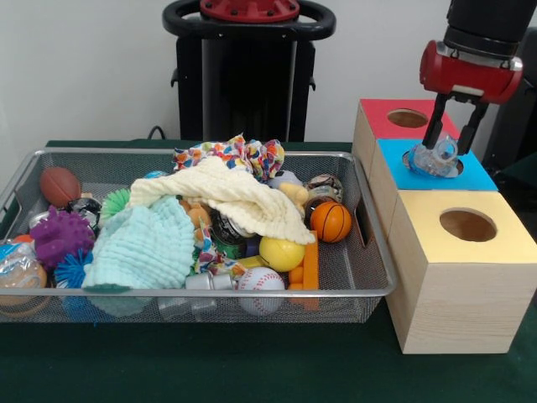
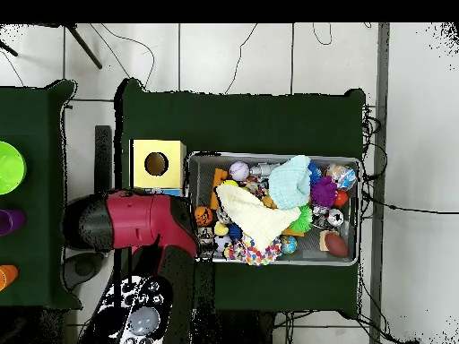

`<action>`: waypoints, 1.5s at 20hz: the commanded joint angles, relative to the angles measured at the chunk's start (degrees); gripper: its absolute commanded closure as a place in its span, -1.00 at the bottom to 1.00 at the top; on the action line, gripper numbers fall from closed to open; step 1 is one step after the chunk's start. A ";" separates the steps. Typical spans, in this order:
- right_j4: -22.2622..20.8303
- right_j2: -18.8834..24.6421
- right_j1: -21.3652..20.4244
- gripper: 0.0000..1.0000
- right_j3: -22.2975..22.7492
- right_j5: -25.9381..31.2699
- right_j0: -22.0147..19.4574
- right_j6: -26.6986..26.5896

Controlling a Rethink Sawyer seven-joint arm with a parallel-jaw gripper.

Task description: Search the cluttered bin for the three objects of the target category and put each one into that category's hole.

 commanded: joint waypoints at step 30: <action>1.46 2.33 1.81 1.00 7.18 0.04 -0.96 10.75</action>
